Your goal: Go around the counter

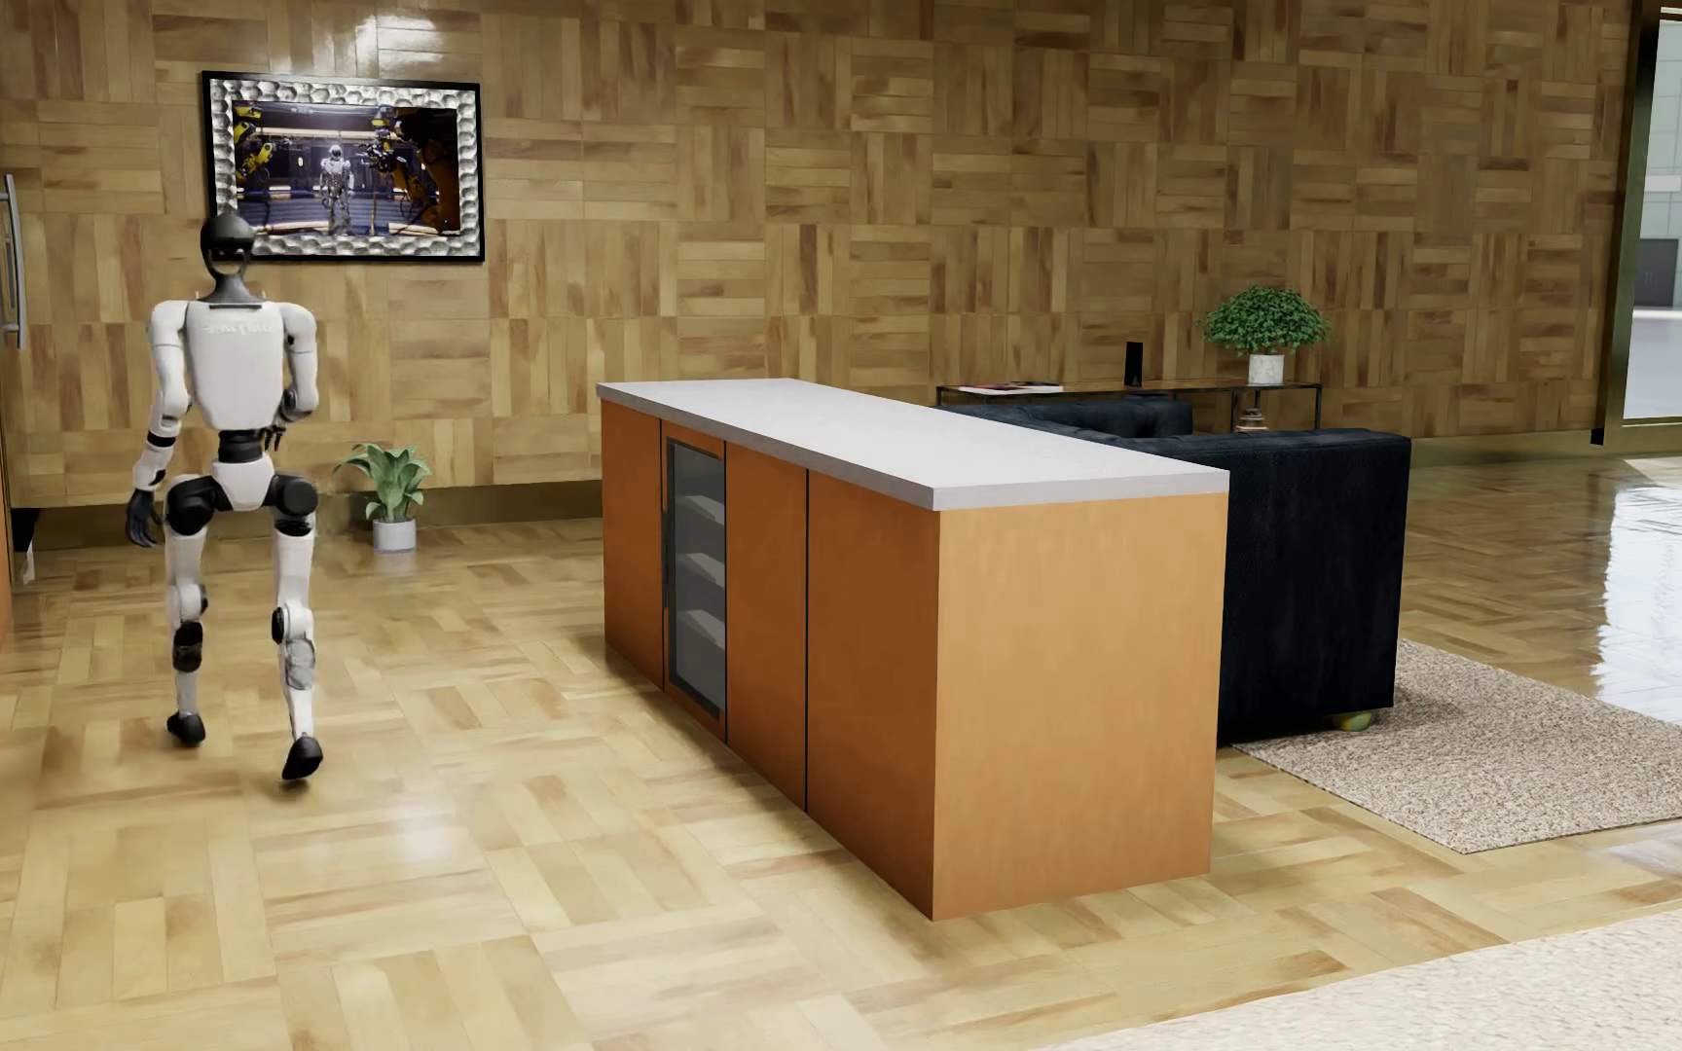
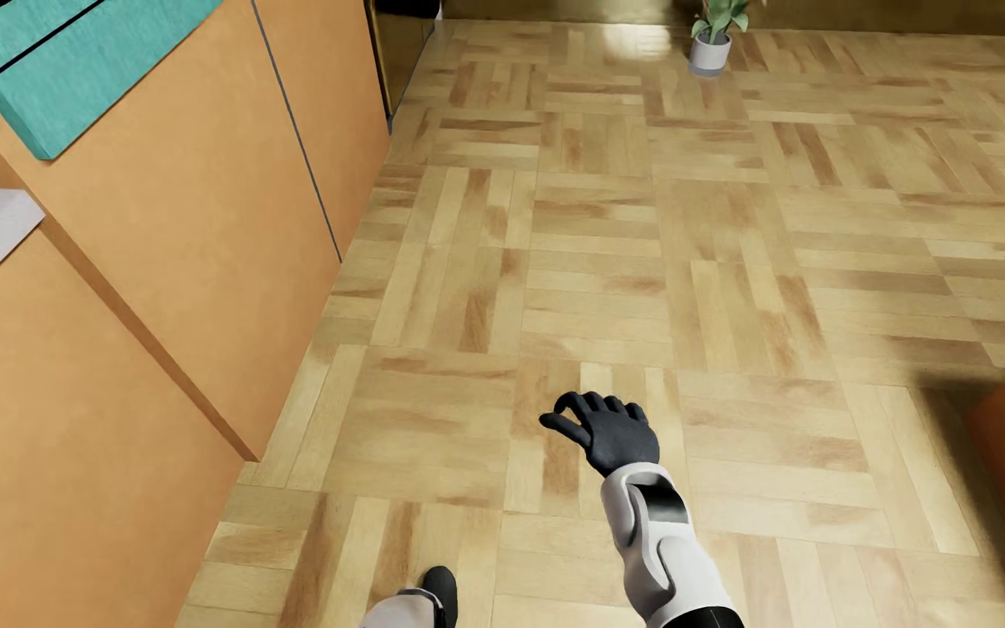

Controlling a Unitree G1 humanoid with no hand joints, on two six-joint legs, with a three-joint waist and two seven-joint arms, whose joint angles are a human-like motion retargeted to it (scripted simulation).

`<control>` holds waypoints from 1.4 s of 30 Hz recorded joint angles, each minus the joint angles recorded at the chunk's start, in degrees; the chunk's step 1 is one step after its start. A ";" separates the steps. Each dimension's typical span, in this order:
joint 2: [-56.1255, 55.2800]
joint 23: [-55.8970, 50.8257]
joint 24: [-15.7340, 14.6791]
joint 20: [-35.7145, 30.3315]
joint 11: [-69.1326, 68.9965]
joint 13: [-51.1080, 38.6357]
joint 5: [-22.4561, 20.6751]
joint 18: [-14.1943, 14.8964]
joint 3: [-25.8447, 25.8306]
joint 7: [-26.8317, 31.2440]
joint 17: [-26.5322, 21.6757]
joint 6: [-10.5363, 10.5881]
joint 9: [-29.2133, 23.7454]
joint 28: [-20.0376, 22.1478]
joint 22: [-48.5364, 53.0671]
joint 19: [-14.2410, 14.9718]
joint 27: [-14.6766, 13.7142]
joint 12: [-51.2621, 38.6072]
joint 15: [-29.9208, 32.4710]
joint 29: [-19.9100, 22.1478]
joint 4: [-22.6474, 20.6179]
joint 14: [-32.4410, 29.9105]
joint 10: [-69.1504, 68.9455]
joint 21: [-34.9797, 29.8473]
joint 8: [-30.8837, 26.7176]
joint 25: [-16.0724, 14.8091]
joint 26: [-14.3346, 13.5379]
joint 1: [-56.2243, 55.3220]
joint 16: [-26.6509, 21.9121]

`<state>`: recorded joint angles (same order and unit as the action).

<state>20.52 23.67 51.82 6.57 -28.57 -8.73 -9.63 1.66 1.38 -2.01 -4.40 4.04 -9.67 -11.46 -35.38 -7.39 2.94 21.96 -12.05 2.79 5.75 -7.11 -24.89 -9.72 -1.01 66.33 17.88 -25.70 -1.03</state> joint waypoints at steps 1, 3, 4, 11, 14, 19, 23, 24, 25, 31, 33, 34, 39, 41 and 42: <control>-2.52 3.09 -1.57 1.64 -9.17 1.79 2.26 -1.24 0.29 -1.60 -0.76 -0.98 -0.30 1.07 0.30 1.80 2.43 0.30 6.39 -1.81 -0.21 4.06 -5.63 -0.31 1.29 1.56 0.13 0.21 1.42; -13.79 12.22 -2.99 2.75 -33.87 4.91 9.87 -1.58 0.61 -5.78 -0.90 -3.34 -0.94 1.60 -1.86 11.91 8.73 -1.36 18.22 -5.50 -0.84 11.15 -9.80 0.97 5.33 5.55 0.44 3.27 2.95; -20.10 17.84 -1.39 1.71 -42.57 6.52 13.41 -1.50 0.29 -7.24 0.12 -4.59 -1.18 1.06 -3.83 11.49 12.77 -3.12 19.18 -6.83 -1.14 13.52 -9.74 2.90 6.48 6.13 1.07 5.70 2.27; -50.36 21.89 1.74 -3.87 -26.59 29.24 21.04 0.22 -4.87 -8.91 -0.90 -7.77 -1.40 1.17 -4.08 7.96 14.10 -18.48 12.36 -11.31 -5.52 22.43 0.91 11.55 14.12 6.70 -4.69 22.83 -3.48; -47.35 21.54 0.32 -6.27 17.62 35.74 20.45 1.72 -5.67 -9.76 1.64 -8.09 -1.07 1.53 -2.92 10.89 16.02 -24.05 15.11 -11.83 -7.22 25.57 5.70 16.10 21.30 3.66 -4.25 29.60 -5.97; -46.40 19.20 -1.41 -4.40 8.27 33.90 19.07 4.44 -6.06 -16.23 3.25 -6.75 -0.62 2.77 -3.04 -4.56 15.21 -20.77 15.96 -13.12 -5.36 24.18 -1.25 15.11 31.50 11.80 -2.25 40.00 -6.77; -40.03 14.07 0.55 -4.40 -0.95 26.73 11.69 -0.70 -6.81 -11.10 10.19 -2.74 -0.79 -0.41 -4.63 -6.79 16.84 -13.14 6.74 -5.00 3.73 2.69 -40.00 22.06 27.27 0.71 -0.40 27.67 -5.73; -37.13 16.17 0.83 -4.24 -0.22 22.75 8.78 -1.25 -6.40 -8.51 9.88 -1.99 -0.86 -0.61 -4.74 -6.77 16.95 -11.23 5.24 -6.06 4.42 5.55 -47.33 21.03 25.24 0.58 -0.26 22.83 -4.67; -33.90 18.89 1.19 -4.27 1.30 18.34 5.86 -2.93 -5.84 -5.79 8.79 -1.40 -0.90 -0.90 -4.74 -6.73 16.51 -9.64 4.24 -8.97 4.55 8.47 -52.60 17.07 22.71 3.97 -0.35 18.02 -3.84; -17.43 -2.43 0.95 -4.80 6.16 2.69 -4.35 -6.30 -1.24 -2.77 4.45 0.35 -0.52 0.70 -0.11 -5.40 -1.58 -4.17 -1.89 -6.85 10.18 8.94 -32.97 -12.07 0.97 27.33 -2.54 -0.19 -1.22; -13.20 -9.57 0.67 -5.67 7.83 2.55 -5.02 -3.78 -0.93 -3.30 6.15 0.66 -0.53 0.85 1.05 -4.85 -5.44 -3.71 -3.98 -4.95 8.28 6.50 -6.26 -10.46 -4.06 5.81 -3.08 -0.23 -1.55; -11.00 -12.17 1.83 -7.02 9.34 2.72 -4.82 -1.76 -1.03 -1.53 5.71 0.72 -0.48 0.44 1.04 -4.59 -5.81 -4.13 -4.63 -5.78 5.91 6.49 8.68 -10.08 -5.71 -3.97 -2.95 1.11 -2.16; -0.77 -9.94 1.72 -3.88 6.09 8.10 -1.41 -1.69 -1.10 -3.06 -0.39 -0.12 -1.05 0.80 2.51 -3.54 4.52 -4.81 -1.78 -3.47 1.11 -1.86 4.31 -6.55 -6.85 -9.64 -0.28 -0.96 -0.79; -2.66 6.17 -2.57 1.44 -6.44 8.32 1.46 -2.70 -0.38 -6.41 0.33 -1.82 -1.45 3.67 4.07 -0.34 13.94 -2.04 7.32 -3.99 2.53 5.49 -6.55 -3.62 -5.02 -5.29 0.26 -0.28 1.70; -7.23 16.66 -3.71 3.09 -17.61 7.64 3.74 -2.37 0.19 -8.46 1.02 -2.74 -1.65 4.51 3.36 6.12 21.59 -1.43 11.65 -6.41 2.95 8.80 -9.23 -1.38 -2.64 -3.48 0.72 1.05 2.59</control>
<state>13.29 40.32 48.11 9.66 -46.17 -1.09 -5.88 -0.71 1.57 -10.47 -3.38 1.30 -11.32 -6.95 -32.03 -1.27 24.53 20.53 -0.41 -3.62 8.70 1.69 -34.12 -11.10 -3.65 62.85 18.60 -24.65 1.56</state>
